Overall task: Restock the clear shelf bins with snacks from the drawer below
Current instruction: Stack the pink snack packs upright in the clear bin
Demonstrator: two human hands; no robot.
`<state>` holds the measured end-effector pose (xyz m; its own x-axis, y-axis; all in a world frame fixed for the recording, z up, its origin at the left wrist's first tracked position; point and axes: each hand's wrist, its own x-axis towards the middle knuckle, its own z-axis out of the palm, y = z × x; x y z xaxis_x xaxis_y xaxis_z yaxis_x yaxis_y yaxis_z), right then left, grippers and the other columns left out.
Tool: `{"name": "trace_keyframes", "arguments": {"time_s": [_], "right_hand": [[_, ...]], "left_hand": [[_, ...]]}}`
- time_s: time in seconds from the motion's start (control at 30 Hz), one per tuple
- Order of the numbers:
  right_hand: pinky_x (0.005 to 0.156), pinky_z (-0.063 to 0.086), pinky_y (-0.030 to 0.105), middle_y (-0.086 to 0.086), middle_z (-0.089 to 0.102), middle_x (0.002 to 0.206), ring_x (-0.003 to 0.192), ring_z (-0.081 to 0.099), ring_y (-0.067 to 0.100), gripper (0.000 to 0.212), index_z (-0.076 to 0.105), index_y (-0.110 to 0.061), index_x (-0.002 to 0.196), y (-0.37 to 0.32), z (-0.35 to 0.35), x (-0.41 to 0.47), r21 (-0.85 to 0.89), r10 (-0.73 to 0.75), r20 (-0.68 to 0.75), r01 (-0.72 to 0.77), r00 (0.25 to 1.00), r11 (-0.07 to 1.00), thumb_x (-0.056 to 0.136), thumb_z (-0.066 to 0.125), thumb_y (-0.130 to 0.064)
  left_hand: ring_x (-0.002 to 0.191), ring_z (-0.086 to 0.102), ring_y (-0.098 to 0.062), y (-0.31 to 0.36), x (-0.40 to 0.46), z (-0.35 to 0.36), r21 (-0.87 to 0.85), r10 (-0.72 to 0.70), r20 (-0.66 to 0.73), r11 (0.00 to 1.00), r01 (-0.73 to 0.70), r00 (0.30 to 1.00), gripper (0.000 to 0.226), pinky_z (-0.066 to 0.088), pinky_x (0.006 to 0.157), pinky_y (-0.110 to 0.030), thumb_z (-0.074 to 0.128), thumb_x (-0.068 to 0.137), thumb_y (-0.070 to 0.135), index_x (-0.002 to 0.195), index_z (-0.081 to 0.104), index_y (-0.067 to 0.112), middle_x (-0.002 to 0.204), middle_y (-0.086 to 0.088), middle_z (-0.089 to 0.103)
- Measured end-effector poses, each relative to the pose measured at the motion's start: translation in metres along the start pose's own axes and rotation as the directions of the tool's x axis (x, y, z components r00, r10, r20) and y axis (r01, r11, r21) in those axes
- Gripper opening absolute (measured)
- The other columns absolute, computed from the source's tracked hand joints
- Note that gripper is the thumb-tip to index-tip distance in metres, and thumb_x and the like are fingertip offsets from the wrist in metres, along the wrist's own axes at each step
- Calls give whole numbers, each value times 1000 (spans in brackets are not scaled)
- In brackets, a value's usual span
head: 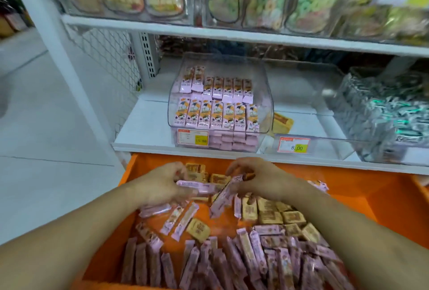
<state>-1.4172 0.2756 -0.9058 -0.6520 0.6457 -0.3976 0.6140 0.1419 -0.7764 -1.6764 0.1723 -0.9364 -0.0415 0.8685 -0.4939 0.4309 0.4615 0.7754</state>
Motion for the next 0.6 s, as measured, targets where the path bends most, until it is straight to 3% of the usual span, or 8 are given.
{"name": "trace_keyframes", "arguments": {"time_s": [0.1, 0.17, 0.27, 0.33, 0.4, 0.47, 0.53, 0.6], "right_hand": [[54, 59, 32, 16, 69, 104, 68, 73, 23, 18, 70, -18, 110, -29, -27, -36, 42, -41, -93, 45, 995, 998, 94, 77, -14], [51, 58, 30, 15, 69, 104, 66, 73, 22, 21, 70, -13, 111, -41, -38, -58, 102, -80, -145, 95, 986, 990, 93, 74, -2], [57, 60, 34, 16, 69, 106, 72, 74, 28, 29, 71, -14, 108, -51, -46, -83, 181, -131, -218, 172, 967, 968, 89, 74, 7], [61, 60, 33, 16, 69, 104, 73, 74, 26, 32, 72, -13, 106, -51, -47, -90, 254, -146, -252, 211, 957, 944, 87, 72, 13], [68, 63, 43, 9, 71, 102, 78, 75, 30, 35, 72, -15, 103, -50, -48, -92, 259, -169, -269, 240, 948, 935, 85, 72, 15], [78, 61, 52, 9, 73, 103, 81, 74, 35, 35, 72, -16, 103, -46, -48, -91, 246, -181, -265, 248, 947, 937, 85, 73, 13], [76, 62, 48, 11, 73, 101, 76, 73, 30, 33, 72, -15, 104, -44, -51, -90, 268, -168, -262, 238, 950, 934, 87, 72, 13], [77, 63, 46, 10, 74, 101, 78, 74, 29, 31, 74, -18, 105, -41, -56, -89, 272, -152, -248, 220, 957, 937, 89, 73, 9]], "left_hand": [[85, 78, -32, 47, -36, -3, -156, 76, -50, 984, -83, 996, 32, 60, 67, -40, 78, 92, 36, 112, 65, 15, 98, -9, 79], [88, 76, -27, 67, -58, -2, -256, 120, -67, 957, -133, 991, 18, 55, 72, -39, 70, 98, 29, 114, 74, 23, 100, -7, 79], [83, 72, -23, 85, -78, 5, -400, 120, -92, 905, -147, 989, 21, 55, 72, -37, 71, 97, 14, 116, 78, 20, 103, -21, 75], [85, 73, -24, 95, -84, 14, -482, 86, -125, 866, -137, 988, 22, 59, 73, -37, 72, 93, 6, 112, 79, 16, 103, -19, 76], [89, 75, -22, 103, -85, 24, -554, 45, -155, 823, -125, 987, 24, 63, 81, -43, 70, 91, -1, 109, 79, 13, 103, -14, 78], [100, 74, -24, 107, -83, 31, -591, 19, -151, 800, -105, 988, 28, 60, 94, -52, 71, 88, -2, 111, 77, 14, 107, -10, 78], [107, 72, -23, 110, -80, 34, -561, 1, -149, 824, -85, 989, 34, 57, 100, -52, 76, 83, 3, 113, 76, 20, 106, -4, 79], [106, 71, -15, 112, -76, 34, -509, 23, -168, 854, -106, 985, 42, 58, 89, -42, 80, 83, 5, 117, 73, 28, 107, 4, 78]]}}
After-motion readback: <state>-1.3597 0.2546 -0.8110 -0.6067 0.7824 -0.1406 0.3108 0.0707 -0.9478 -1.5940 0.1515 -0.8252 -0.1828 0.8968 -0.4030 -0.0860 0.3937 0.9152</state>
